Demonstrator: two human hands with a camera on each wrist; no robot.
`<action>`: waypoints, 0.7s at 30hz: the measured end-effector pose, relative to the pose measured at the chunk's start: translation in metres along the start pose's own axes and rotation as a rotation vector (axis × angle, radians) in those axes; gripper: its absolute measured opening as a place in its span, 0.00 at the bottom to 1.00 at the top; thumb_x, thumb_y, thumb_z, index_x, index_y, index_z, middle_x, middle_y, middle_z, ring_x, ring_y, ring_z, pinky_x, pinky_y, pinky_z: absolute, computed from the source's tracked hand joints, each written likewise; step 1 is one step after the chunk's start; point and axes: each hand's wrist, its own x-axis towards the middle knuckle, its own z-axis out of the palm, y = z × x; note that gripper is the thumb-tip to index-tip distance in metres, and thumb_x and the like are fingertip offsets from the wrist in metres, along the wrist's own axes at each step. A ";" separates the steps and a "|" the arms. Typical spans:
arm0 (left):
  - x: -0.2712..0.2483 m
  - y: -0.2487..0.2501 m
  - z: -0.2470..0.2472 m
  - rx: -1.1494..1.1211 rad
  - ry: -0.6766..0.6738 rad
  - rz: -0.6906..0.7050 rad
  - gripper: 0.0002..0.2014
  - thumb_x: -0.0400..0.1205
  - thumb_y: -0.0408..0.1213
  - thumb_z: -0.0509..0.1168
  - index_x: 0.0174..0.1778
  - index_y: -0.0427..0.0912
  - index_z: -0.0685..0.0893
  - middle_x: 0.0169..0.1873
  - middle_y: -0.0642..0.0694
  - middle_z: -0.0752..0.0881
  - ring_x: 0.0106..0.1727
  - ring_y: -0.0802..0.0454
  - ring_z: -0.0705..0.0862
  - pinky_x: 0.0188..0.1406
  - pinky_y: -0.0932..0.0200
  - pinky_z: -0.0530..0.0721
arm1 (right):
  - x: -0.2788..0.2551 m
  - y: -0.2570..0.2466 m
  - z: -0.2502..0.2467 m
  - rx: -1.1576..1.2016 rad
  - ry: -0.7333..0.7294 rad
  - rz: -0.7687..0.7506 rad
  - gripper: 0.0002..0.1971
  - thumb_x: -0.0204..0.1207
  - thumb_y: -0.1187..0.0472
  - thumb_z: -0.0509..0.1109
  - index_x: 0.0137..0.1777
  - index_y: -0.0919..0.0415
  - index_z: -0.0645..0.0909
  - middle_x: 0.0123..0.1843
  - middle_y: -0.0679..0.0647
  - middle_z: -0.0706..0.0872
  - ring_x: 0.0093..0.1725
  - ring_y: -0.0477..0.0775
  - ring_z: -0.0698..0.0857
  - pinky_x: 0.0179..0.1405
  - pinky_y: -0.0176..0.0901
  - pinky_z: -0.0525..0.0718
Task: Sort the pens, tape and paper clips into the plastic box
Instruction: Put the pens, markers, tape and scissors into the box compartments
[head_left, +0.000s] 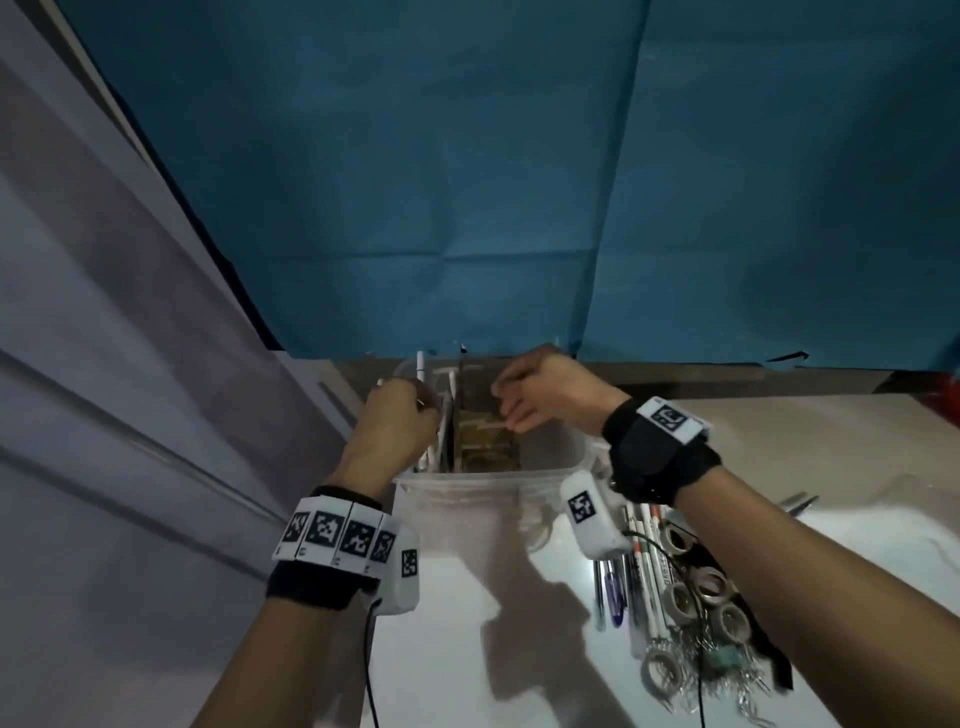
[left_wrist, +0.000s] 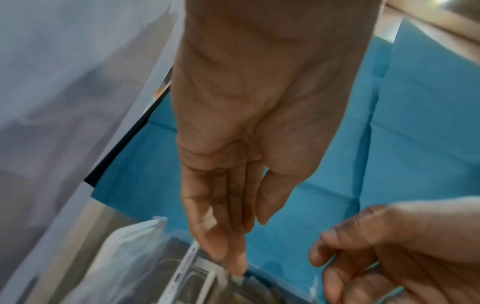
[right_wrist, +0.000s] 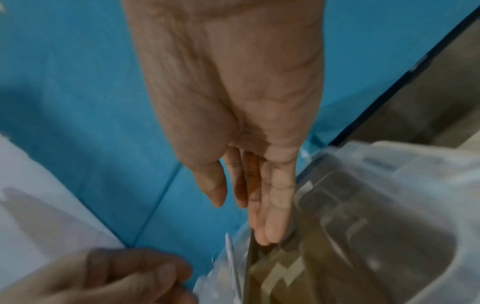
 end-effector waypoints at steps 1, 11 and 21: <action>-0.001 0.003 -0.001 -0.015 0.006 0.006 0.10 0.82 0.28 0.63 0.47 0.39 0.91 0.43 0.40 0.92 0.48 0.42 0.90 0.52 0.49 0.89 | -0.008 0.003 -0.013 0.018 0.012 -0.013 0.11 0.82 0.64 0.70 0.56 0.73 0.83 0.44 0.68 0.89 0.39 0.62 0.89 0.51 0.60 0.91; 0.043 0.002 0.035 0.505 -0.339 -0.140 0.17 0.85 0.31 0.60 0.69 0.30 0.81 0.59 0.37 0.88 0.53 0.42 0.87 0.43 0.57 0.80 | -0.060 0.048 -0.074 -0.033 0.072 0.036 0.12 0.84 0.64 0.68 0.54 0.77 0.83 0.41 0.69 0.87 0.36 0.61 0.87 0.39 0.53 0.89; -0.065 0.087 0.046 0.007 -0.190 0.208 0.07 0.88 0.38 0.63 0.49 0.46 0.88 0.37 0.54 0.86 0.36 0.60 0.85 0.30 0.71 0.76 | -0.068 0.130 -0.035 -0.480 0.003 0.309 0.09 0.78 0.68 0.71 0.57 0.62 0.78 0.39 0.60 0.90 0.27 0.51 0.85 0.30 0.47 0.89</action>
